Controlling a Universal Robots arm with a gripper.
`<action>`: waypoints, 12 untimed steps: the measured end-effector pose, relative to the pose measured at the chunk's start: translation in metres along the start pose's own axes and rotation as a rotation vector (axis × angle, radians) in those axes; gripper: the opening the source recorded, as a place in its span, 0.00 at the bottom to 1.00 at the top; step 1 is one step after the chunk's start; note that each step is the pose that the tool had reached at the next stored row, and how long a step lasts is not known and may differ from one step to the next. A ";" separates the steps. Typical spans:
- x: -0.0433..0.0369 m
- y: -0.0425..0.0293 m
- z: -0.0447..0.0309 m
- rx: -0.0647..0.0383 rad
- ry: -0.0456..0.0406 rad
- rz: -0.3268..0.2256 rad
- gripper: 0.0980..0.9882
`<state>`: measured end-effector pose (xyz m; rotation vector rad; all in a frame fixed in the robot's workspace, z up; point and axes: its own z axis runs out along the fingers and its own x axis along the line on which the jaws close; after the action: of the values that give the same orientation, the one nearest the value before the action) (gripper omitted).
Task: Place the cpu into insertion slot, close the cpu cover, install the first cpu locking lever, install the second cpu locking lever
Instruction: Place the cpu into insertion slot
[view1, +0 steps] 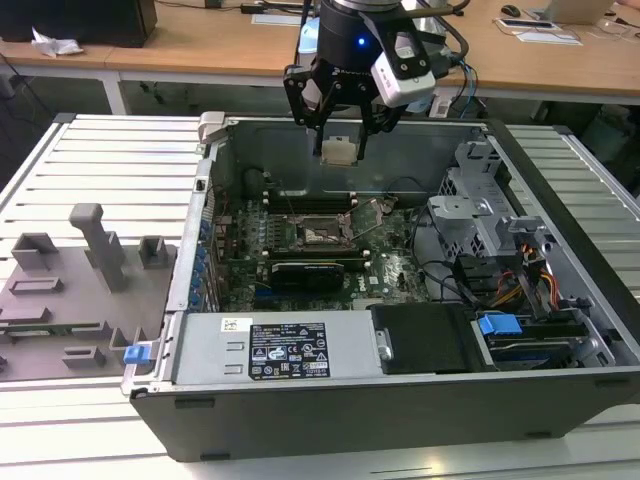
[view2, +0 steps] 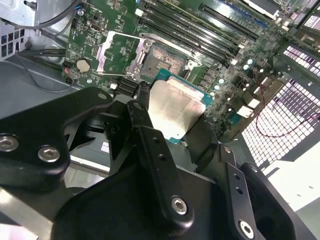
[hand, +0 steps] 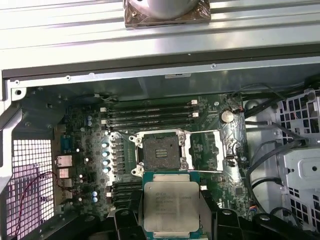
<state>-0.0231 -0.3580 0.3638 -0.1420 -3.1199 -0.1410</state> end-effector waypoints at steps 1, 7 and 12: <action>0.0000 0.0000 0.0000 0.000 -0.0005 0.005 0.49; 0.0000 0.0000 0.0000 0.000 -0.0023 0.026 0.49; 0.0000 0.0000 0.0000 -0.001 -0.0039 0.043 0.49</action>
<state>-0.0231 -0.3580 0.3638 -0.2097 -3.1180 -0.1416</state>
